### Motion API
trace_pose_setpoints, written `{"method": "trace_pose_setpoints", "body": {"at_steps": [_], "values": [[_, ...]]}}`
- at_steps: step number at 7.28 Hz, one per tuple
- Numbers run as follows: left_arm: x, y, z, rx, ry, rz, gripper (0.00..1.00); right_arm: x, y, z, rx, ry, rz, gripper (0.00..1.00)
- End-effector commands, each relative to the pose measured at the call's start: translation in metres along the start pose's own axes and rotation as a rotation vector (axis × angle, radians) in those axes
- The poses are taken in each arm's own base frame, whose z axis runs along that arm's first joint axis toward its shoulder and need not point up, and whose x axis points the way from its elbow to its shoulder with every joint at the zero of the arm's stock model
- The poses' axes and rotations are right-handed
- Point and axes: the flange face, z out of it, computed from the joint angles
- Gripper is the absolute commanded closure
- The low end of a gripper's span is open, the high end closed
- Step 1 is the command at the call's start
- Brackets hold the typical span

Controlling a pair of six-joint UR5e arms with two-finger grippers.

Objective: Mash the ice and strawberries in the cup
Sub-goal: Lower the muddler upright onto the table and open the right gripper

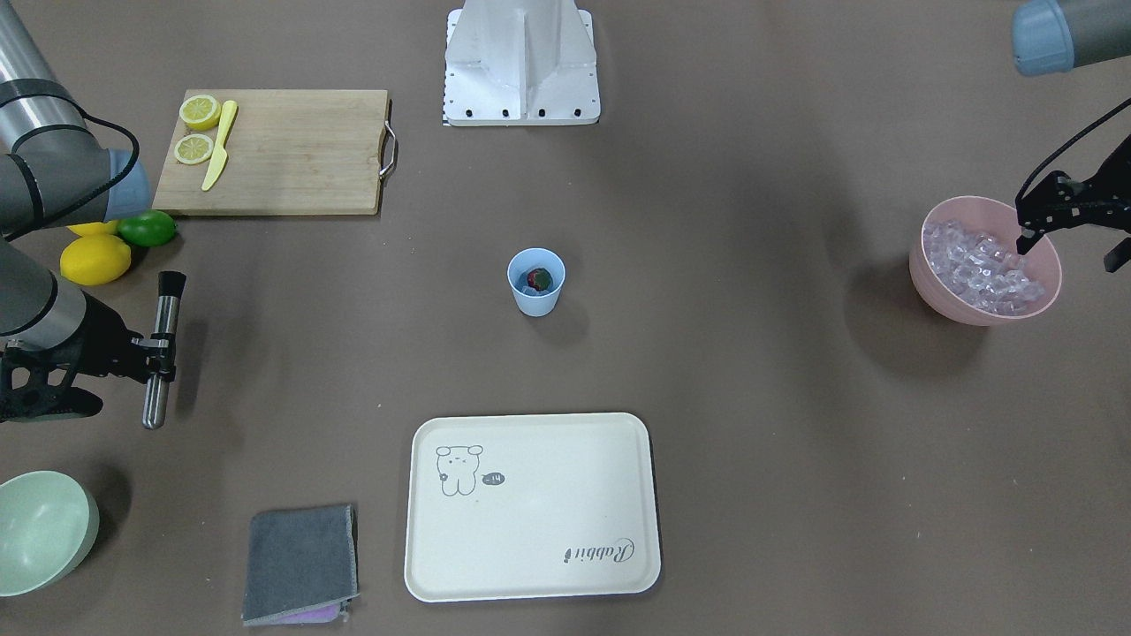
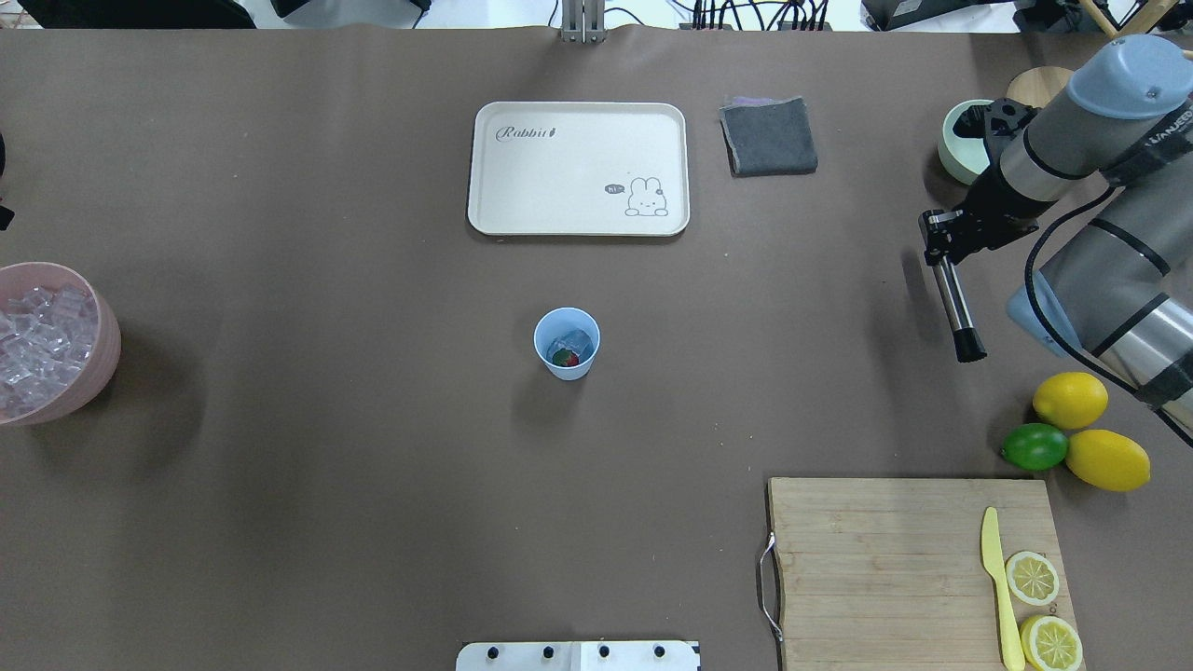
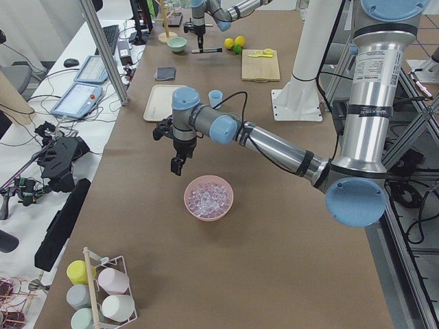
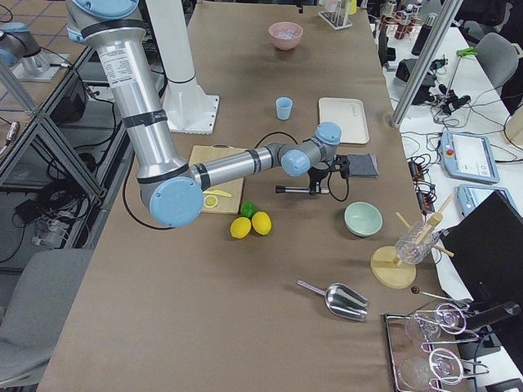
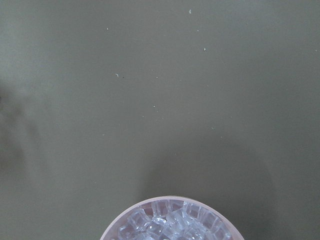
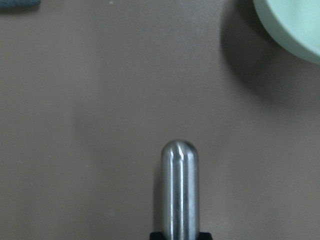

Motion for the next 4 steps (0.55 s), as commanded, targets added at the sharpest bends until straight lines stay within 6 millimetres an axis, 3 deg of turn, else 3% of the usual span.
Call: {"method": "trace_pose_setpoints", "body": {"at_steps": [1, 2, 3, 4], "values": [[0.0005, 0.0031, -0.0026, 0.003, 0.0, -0.001, 0.03, 0.0184, 0.0017, 0.0179, -0.023, 0.026, -0.012, 1.0], [0.001, 0.0037, -0.0034, 0.004, 0.0, 0.0, 0.03, 0.0186, 0.0019, 0.0165, -0.021, 0.023, -0.007, 1.0], [0.0018, 0.0042, -0.0059, 0.009, 0.0, 0.002, 0.03, 0.0184, 0.0011, 0.0181, -0.023, 0.028, 0.001, 0.87], [0.0012, 0.0042, -0.0064, 0.01, 0.0, 0.001, 0.03, 0.0223, 0.0019, 0.0183, -0.024, 0.03, 0.006, 0.56]]}}
